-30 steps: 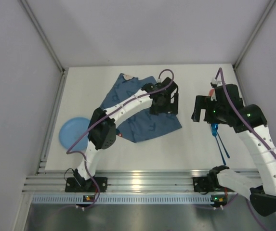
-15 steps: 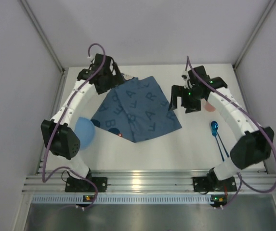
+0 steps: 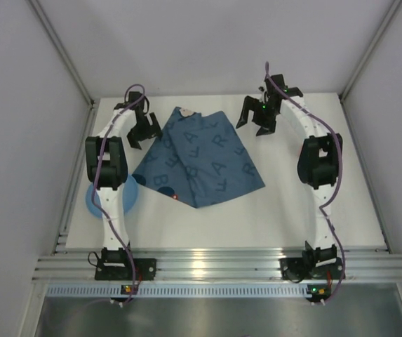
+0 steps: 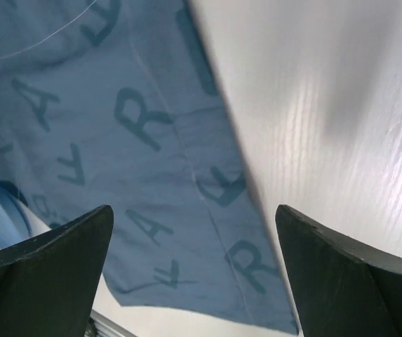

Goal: Set the dinner table for one person

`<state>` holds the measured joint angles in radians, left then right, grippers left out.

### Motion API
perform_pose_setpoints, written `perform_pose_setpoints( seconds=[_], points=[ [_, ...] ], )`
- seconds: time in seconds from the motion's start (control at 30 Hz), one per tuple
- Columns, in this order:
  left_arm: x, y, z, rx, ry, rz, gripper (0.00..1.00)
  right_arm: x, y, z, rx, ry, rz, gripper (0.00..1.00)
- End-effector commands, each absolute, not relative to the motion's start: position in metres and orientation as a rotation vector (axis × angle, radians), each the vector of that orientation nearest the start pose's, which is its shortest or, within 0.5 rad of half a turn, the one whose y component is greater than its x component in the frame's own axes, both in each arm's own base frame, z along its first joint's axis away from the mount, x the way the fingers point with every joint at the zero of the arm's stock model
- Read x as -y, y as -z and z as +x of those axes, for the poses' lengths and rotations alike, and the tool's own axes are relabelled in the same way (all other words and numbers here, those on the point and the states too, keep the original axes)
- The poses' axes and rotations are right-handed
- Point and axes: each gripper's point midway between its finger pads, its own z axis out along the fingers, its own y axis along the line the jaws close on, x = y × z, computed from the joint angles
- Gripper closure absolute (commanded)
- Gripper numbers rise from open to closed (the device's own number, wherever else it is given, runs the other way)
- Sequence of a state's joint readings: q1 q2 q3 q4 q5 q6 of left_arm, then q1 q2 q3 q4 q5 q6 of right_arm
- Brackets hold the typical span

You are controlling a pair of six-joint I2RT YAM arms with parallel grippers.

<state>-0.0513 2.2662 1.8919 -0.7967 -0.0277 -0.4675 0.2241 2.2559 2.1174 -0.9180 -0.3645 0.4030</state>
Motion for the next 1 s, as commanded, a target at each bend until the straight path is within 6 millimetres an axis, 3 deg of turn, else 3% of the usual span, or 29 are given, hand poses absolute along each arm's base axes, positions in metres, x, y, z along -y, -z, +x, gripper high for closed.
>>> perform_pose_setpoints(
  seconds=[0.0,0.17,0.27,0.4,0.43,0.53,0.57,0.6,0.63,0.67,0.7,0.77,0.8,0.87,0.97],
  points=[
    [0.059,-0.055,0.527,-2.652,0.249,-0.441,0.06,-0.193,-0.12,0.509,-2.645,-0.734,0.154,0.0],
    [0.067,-0.036,0.527,-2.68,0.312,-0.39,0.07,-0.217,-0.085,0.516,-2.658,-0.877,0.146,0.0],
    [0.074,-0.024,0.518,-2.711,0.364,-0.367,0.16,-0.232,-0.071,0.517,-2.663,-0.936,0.153,0.0],
    [0.081,-0.016,0.504,-2.752,0.426,-0.341,0.37,-0.261,-0.064,0.513,-2.655,-1.061,0.109,0.0],
    [0.082,-0.014,0.5,-2.759,0.435,-0.341,0.52,-0.271,-0.06,0.511,-2.658,-1.078,0.09,0.0],
    [0.085,-0.009,0.491,-2.782,0.455,-0.351,0.74,-0.285,-0.049,0.504,-2.674,-1.116,0.06,0.03],
    [0.086,-0.011,0.49,-2.779,0.468,-0.349,0.87,-0.29,-0.047,0.501,-2.68,-1.123,0.052,0.06],
    [0.086,-0.008,0.486,-2.79,0.471,-0.352,0.94,-0.292,-0.045,0.499,-2.687,-1.132,0.045,0.11],
    [0.087,-0.009,0.485,-2.79,0.473,-0.356,0.99,-0.293,-0.04,0.498,-2.694,-1.134,0.048,0.25],
    [0.087,-0.011,0.485,-2.783,0.474,-0.356,1.0,-0.293,-0.037,0.496,-2.703,-1.133,0.05,0.34],
    [0.088,-0.011,0.482,-2.789,0.476,-0.358,1.0,-0.293,-0.036,0.496,-2.704,-1.128,0.048,0.53],
    [0.087,-0.012,0.481,-2.787,0.47,-0.363,1.0,-0.286,-0.035,0.499,-2.705,-1.11,0.065,0.69],
    [0.086,-0.014,0.479,-2.785,0.468,-0.363,1.0,-0.283,-0.037,0.5,-2.701,-1.101,0.068,0.86],
    [0.086,-0.017,0.478,-2.782,0.463,-0.367,1.0,-0.27,-0.035,0.503,-2.706,-1.052,0.102,0.98],
    [0.082,-0.024,0.477,-2.775,0.435,-0.377,1.0,-0.242,-0.035,0.504,-2.718,-0.937,0.152,1.0]
  ],
)
